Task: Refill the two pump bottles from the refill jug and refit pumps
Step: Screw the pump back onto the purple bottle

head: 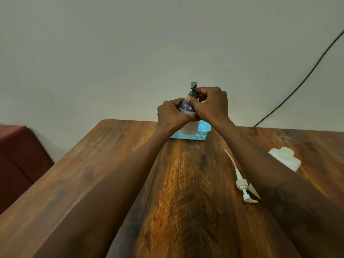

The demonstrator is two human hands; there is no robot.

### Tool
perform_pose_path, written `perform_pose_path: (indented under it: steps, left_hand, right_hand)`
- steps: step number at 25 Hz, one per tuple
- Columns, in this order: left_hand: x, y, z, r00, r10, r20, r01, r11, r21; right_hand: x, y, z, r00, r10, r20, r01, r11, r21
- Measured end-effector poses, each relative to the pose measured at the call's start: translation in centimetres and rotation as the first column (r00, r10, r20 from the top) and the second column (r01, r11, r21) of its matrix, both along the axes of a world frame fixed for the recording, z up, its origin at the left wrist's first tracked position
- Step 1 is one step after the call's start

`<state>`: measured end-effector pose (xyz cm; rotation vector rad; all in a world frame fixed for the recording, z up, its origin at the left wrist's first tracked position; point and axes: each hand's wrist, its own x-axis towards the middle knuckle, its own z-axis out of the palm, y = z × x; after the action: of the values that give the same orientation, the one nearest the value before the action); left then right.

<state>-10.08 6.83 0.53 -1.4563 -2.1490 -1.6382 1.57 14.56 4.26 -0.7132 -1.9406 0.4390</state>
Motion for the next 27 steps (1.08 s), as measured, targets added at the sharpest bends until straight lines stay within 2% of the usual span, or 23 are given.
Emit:
perform_pose_path:
  steps: [3,10,15,23,27]
  left_hand:
    - [-1.5,2.6,0.1,0.999,0.019,-0.038,-0.021,0.998,-0.067]
    - [-3.9,6.0,-0.9,0.998,0.028,-0.053,-0.033,0.994,-0.107]
    - [-4.7,6.5,-3.0,0.996,0.037,-0.083,-0.045,0.993,-0.108]
    - [-4.1,6.1,-4.8,0.998,0.052,-0.041,-0.055,0.996,-0.076]
    - [-3.5,5.4,-4.5,0.996,0.074,-0.059,-0.079,0.993,-0.087]
  right_hand:
    - [-1.4,1.9,-0.6,1.0,0.001,-0.004,-0.001,1.0,0.006]
    - [-3.7,4.7,-2.0,0.999,0.031,-0.023,-0.031,0.999,-0.01]
    - [-4.6,6.0,-3.8,0.999,0.025,0.047,-0.022,0.998,-0.066]
    - [-5.3,7.0,-5.6,0.985,0.015,0.174,0.009,0.99,-0.138]
    - [-4.9,7.2,-6.7,0.986,0.021,0.164,0.006,0.987,-0.163]
